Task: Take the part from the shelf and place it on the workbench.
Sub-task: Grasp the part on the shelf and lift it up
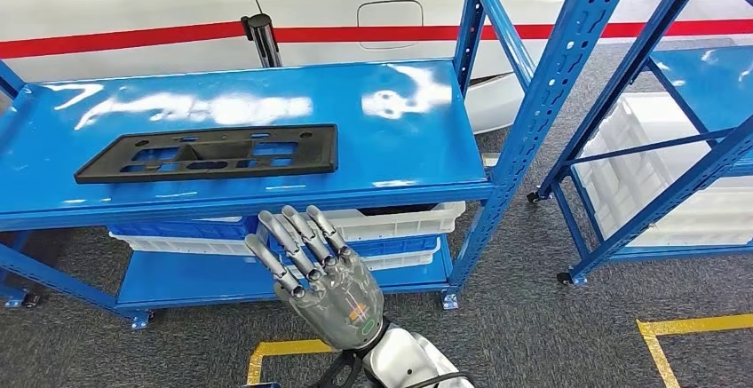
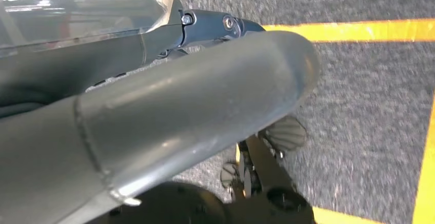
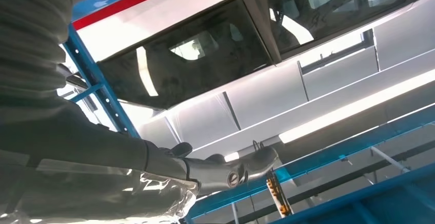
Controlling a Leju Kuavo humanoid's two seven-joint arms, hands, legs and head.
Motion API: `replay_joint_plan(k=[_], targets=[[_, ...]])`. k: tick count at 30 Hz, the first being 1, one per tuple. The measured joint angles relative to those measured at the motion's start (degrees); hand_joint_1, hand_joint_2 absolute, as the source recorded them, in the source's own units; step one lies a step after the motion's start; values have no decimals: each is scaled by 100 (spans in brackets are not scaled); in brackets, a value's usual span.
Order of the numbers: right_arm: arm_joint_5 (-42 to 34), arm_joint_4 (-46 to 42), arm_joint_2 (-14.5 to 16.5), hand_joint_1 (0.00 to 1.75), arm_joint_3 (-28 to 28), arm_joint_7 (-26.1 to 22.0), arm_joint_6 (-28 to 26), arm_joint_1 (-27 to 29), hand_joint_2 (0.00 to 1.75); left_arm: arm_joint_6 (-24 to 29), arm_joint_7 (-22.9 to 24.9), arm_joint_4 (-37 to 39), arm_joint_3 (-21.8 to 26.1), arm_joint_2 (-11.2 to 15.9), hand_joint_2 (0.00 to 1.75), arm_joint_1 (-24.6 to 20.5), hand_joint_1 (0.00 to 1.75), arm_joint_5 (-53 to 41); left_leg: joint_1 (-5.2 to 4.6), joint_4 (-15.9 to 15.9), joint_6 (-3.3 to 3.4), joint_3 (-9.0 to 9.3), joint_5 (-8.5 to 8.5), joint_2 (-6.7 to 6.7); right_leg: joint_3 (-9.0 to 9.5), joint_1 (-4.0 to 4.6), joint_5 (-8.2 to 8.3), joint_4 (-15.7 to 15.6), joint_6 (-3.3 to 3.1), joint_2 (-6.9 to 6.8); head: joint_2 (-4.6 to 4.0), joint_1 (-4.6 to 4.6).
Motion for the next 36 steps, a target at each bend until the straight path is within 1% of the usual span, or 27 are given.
replay_joint_plan(k=[2, 4, 5, 6, 7, 8, 10, 11, 14, 15, 16, 17, 19, 20, 21, 22, 23, 24, 25, 26, 28, 30, 31, 32, 34, 35, 36], targets=[[49, 6, 11, 0, -22, 80, 0, 0, 175, -52, -9, 1, -14, 0, 0, 0, 0, -49, 18, 501, -55, -241, -255, 7, 41, -17, -18, -9, -61, -2, 0, -21], [70, 28, 16, 0, -48, 154, 0, 2, 175, -92, 4, 2, -40, -1, 0, 4, 0, -82, 30, 1201, -90, -644, -508, 7, 63, -4, -46, -8, -102, -3, 0, -32], [73, 45, 19, 0, -60, 183, 0, 3, 175, -105, 17, 2, -51, -1, 0, 6, 0, -90, 34, 1384, -98, -776, -517, 7, 76, 2, -59, -8, -116, 1, 0, -33], [76, 66, 23, 0, -72, 208, 0, 2, 175, -116, 32, 1, -58, 0, 0, 7, 0, -98, 39, 1391, -99, -823, -427, 8, 95, 4, -74, -8, -121, 9, 0, -35], [65, 84, 30, 0, -80, 226, 0, 0, 175, -126, 44, 1, -60, 2, 0, 5, 0, -107, 43, 1181, -92, -754, -247, 8, 120, 2, -92, -8, -118, 19, 0, -34], [27, 102, 38, 0, -86, 237, -1, -6, 175, -138, 55, 0, -63, 4, 0, 3, 0, -115, 47, 826, -76, -606, -22, 9, 151, 0, -114, -8, -104, 28, 0, -35], [-99, 143, 53, 0, -94, 244, -1, -28, 175, -156, 66, 0, -72, 8, 0, -6, 0, -128, 28, 194, -37, -311, 231, 5, 192, 25, -166, -8, -44, 40, 0, -33], [-163, 165, 61, 0, -96, 242, -1, -41, 175, -163, 69, 0, -76, 8, 0, -11, 0, -132, 11, 27, -12, -232, 256, 2, 201, 38, -188, -14, -10, 42, 0, -33], [-248, 221, 82, 0, -100, 236, 0, -67, 175, -177, 70, 0, -82, 8, 0, -12, 0, -136, -30, -67, 89, -167, 210, -3, 227, 45, -230, -57, 84, 39, 0, -32], [-255, 232, 85, 0, -101, 235, 0, -78, 175, -181, 70, 0, -83, 8, 0, -11, 0, -136, -28, -105, 127, -123, 211, -1, 222, 44, -264, -13, 103, 34, 0, -29], [-259, 242, 87, 0, -101, 234, 0, -89, 175, -185, 70, 0, -84, 9, 0, -13, 0, -136, -21, -142, 170, -76, 212, 2, 156, 45, -344, 154, 103, 31, 0, -25], [-262, 252, 85, 0, -101, 233, 0, -93, 175, -187, 70, 0, -84, 9, 0, -16, 0, -136, -17, -165, 206, -36, 206, 7, 17, 45, -454, 428, 84, 27, 0, -19], [-265, 287, 76, 0, -102, 231, 0, -84, 175, -188, 70, 0, -84, 10, 0, -19, 0, -136, -43, -167, 262, 3, 166, 8, -427, 47, -697, 1188, 43, 27, 0, -14], [-265, 307, 70, 0, -102, 230, 0, -74, 175, -187, 70, 0, -84, 10, 0, -17, 0, -136, -56, -165, 274, 21, 147, 3, -604, 48, -731, 1430, 48, 27, 0, -15], [-265, 326, 65, 0, -103, 231, 0, -67, 175, -187, 70, 0, -84, 10, 0, -14, 0, -136, -68, -164, 281, 44, 124, -5, -696, 48, -678, 1486, 72, 27, 0, -14], [-265, 340, 63, 0, -103, 231, 0, -64, 175, -189, 70, 0, -84, 10, 0, -11, 0, -136, -76, -164, 279, 76, 101, -15, -661, 49, -532, 1301, 107, 27, 0, -14], [-265, 350, 62, 0, -103, 230, 0, -64, 175, -192, 71, 0, -85, 10, 0, -10, 0, -136, -82, -164, 271, 114, 73, -26, -534, 54, -333, 944, 140, 25, 0, -13], [-265, 358, 62, 0, -103, 231, 0, -65, 175, -196, 70, 1, -85, 8, 0, -10, 0, -136, -90, -162, 256, 149, 42, -33, -382, 65, -138, 556, 142, 20, 0, -13], [-265, 363, 64, 0, -103, 230, 0, -67, 175, -199, 70, 2, -86, 5, 0, -11, 0, -136, -102, -158, 231, 178, 7, -38, -245, 80, 7, 241, 125, 17, 0, -14], [-265, 367, 68, 0, -103, 230, 0, -68, 175, -202, 70, 2, -86, 2, 0, -11, 0, -136, -107, -154, 202, 196, -25, -38, -158, 97, 90, 48, 93, 14, 0, -15], [-266, 373, 78, 0, -103, 229, 0, -71, 175, -203, 70, 2, -86, -1, 0, -15, 0, -136, -98, -153, 137, 216, -72, -33, -104, 120, 117, -39, 22, 20, 0, -19], [-277, 374, 90, 0, -105, 229, 0, -77, 175, -203, 70, 0, -87, 1, 0, -20, 0, -136, -58, -90, 72, 220, -126, -24, -47, 79, 117, -78, -43, 27, 0, -28], [-296, 374, 97, 0, -106, 226, 2, -84, 175, -203, 69, -1, -87, 2, 0, -22, 0, -136, -44, 52, 37, 167, -204, -20, -8, 53, 112, -99, -80, 26, 0, -33], [-326, 377, 104, 0, -107, 221, 4, -91, 175, -204, 69, -2, -87, 3, 0, -22, 0, -137, -26, 307, 1, 48, -327, -16, 30, 33, 102, -114, -114, 23, 0, -41], [-404, 392, 111, 0, -108, 207, 11, -100, 175, -208, 68, -2, -86, 3, 0, -15, 0, -139, 7, 1021, -69, -360, -603, -8, 74, 36, 62, -116, -164, 19, 0, -47], [-440, 405, 112, 0, -109, 200, 12, -99, 175, -210, 68, -2, -86, 4, 0, -8, 0, -140, 29, 1295, -100, -554, -656, -4, 93, 35, 43, -115, -171, 23, 0, -47], [-475, 418, 111, 0, -109, 191, 11, -99, 175, -211, 68, -2, -86, 8, 0, -2, 0, -140, 51, 1395, -126, -670, -600, 1, 115, 31, 19, -114, -167, 29, 0, -47]])
